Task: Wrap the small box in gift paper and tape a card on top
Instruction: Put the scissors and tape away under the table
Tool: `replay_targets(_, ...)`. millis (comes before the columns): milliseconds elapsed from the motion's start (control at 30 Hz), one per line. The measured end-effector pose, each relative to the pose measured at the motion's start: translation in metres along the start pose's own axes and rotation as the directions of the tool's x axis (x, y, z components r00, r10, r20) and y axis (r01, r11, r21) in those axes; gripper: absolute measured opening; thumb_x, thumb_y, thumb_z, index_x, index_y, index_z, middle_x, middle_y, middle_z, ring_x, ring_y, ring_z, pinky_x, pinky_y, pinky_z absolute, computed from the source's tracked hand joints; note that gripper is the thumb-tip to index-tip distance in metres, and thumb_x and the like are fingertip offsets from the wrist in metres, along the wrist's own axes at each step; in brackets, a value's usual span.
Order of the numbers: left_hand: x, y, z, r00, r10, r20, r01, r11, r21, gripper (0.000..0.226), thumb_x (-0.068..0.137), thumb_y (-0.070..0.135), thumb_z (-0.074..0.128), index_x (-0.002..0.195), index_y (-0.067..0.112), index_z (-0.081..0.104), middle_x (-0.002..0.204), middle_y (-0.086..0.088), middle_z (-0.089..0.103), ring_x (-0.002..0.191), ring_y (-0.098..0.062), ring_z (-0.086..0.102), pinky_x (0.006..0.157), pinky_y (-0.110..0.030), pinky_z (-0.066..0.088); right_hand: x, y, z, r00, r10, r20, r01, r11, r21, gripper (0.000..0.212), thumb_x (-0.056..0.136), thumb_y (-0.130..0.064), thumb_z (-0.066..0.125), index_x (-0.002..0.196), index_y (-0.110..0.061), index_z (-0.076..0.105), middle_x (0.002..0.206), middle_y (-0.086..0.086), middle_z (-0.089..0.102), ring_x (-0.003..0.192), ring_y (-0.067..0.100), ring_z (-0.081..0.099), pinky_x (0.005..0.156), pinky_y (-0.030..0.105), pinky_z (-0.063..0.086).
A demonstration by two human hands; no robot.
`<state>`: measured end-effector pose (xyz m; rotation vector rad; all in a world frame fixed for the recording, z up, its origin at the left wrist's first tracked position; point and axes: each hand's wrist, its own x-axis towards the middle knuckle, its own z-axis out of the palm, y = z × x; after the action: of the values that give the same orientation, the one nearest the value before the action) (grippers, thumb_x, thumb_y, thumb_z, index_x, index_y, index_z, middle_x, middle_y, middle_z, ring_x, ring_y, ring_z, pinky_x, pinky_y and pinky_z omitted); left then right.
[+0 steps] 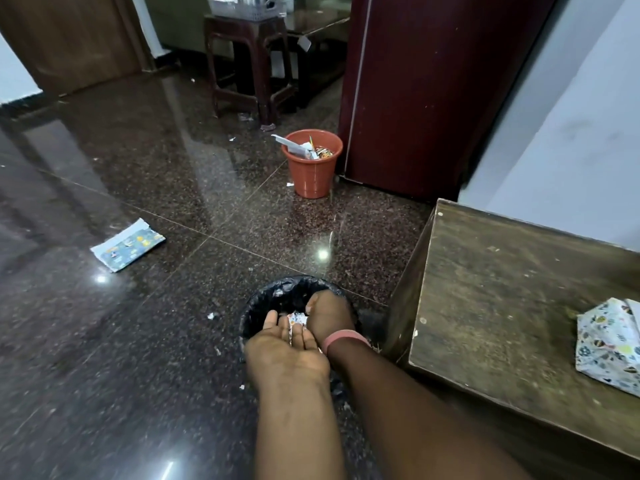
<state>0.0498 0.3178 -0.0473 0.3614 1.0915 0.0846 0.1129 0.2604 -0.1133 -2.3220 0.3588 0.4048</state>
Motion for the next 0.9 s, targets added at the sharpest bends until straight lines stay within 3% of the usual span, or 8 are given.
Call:
replay_targets(133,-0.001,-0.001,0.003,0.999,0.034,0.017,-0.034,0.999,0.009,0.045,0.109,0.019,0.027,0.142,0.017,0.057,0.140,-0.001,0.056,0.121,-0.018,0.052,0.117,-0.031,0.037,-0.013,-0.006,-0.014,1.000,-0.002,0.009,0.001,0.995,0.101,0.025,0.088,0.004,0.054,0.091,-0.008,0.076,0.099,0.013,0.075,0.098,0.028,0.070,0.083,0.030,0.054)
replay_targets(300,-0.015,-0.006,0.013,0.994,0.033,0.106,-0.036,0.999,0.031,0.037,0.105,0.013,0.034,0.127,0.013,0.065,0.136,-0.006,0.062,0.122,-0.021,0.062,0.106,-0.033,0.049,-0.041,-0.016,-0.041,1.000,-0.024,-0.012,0.027,0.958,0.284,0.018,0.089,-0.011,0.063,0.075,-0.015,0.072,0.082,0.009,0.075,0.081,0.025,0.071,0.074,0.031,0.056)
replay_targets(367,-0.030,-0.014,0.019,0.982,0.037,0.187,-0.047,0.998,0.048,0.034,0.103,0.009,0.037,0.122,0.008,0.066,0.125,-0.009,0.066,0.118,-0.024,0.066,0.106,-0.040,0.051,-0.056,-0.017,-0.060,0.998,-0.048,-0.038,0.057,0.958,0.282,0.019,0.091,-0.017,0.063,0.073,-0.016,0.070,0.087,0.010,0.076,0.084,0.026,0.071,0.074,0.029,0.052)
replay_targets(467,-0.056,-0.028,0.028,0.941,0.060,0.332,-0.101,0.989,0.107,0.040,0.102,0.007,0.038,0.136,0.005,0.060,0.103,-0.007,0.064,0.092,-0.019,0.066,0.108,-0.040,0.049,-0.080,-0.013,-0.092,0.992,-0.096,-0.079,0.114,0.954,0.277,0.019,0.094,-0.018,0.061,0.081,-0.009,0.072,0.092,0.013,0.076,0.090,0.029,0.070,0.074,0.029,0.050)
replay_targets(600,-0.091,-0.054,0.035,0.875,0.077,0.478,-0.239,0.927,0.289,0.039,0.104,0.008,0.039,0.136,0.007,0.061,0.133,-0.011,0.063,0.107,-0.016,0.064,0.100,-0.028,0.052,-0.112,0.012,-0.139,0.953,-0.173,-0.248,0.239,0.934,0.267,0.017,0.092,-0.014,0.059,0.089,-0.017,0.075,0.091,0.000,0.076,0.088,0.017,0.070,0.083,0.033,0.057)
replay_targets(733,-0.139,-0.091,0.031,0.745,0.000,0.667,-0.438,0.754,0.489,0.030,0.107,0.015,0.043,0.126,0.015,0.065,0.122,-0.003,0.068,0.114,-0.018,0.063,0.089,-0.024,0.049,-0.143,0.068,-0.200,0.781,-0.176,-0.599,0.342,0.923,0.175,0.014,0.095,-0.015,0.059,0.094,-0.021,0.072,0.095,-0.004,0.072,0.089,0.014,0.065,0.080,0.033,0.054)
replay_targets(833,-0.168,-0.127,0.028,0.654,-0.120,0.747,-0.576,0.561,0.594,0.021,0.105,0.014,0.050,0.109,0.020,0.069,0.114,-0.005,0.070,0.102,-0.016,0.062,0.080,-0.026,0.047,-0.158,0.123,-0.241,0.512,-0.118,-0.851,0.315,0.947,0.058,0.016,0.089,-0.009,0.060,0.098,-0.019,0.068,0.102,0.006,0.066,0.097,0.028,0.060,0.086,0.040,0.048)
replay_targets(900,-0.180,-0.156,0.027,0.626,-0.226,0.747,-0.657,0.363,0.661,0.018,0.103,0.016,0.052,0.099,0.022,0.069,0.107,-0.003,0.072,0.098,-0.016,0.064,0.085,-0.031,0.050,-0.167,0.160,-0.266,0.363,0.011,-0.932,0.170,0.982,0.077,0.017,0.087,-0.009,0.062,0.101,-0.015,0.067,0.108,0.011,0.063,0.102,0.036,0.056,0.092,0.040,0.037)
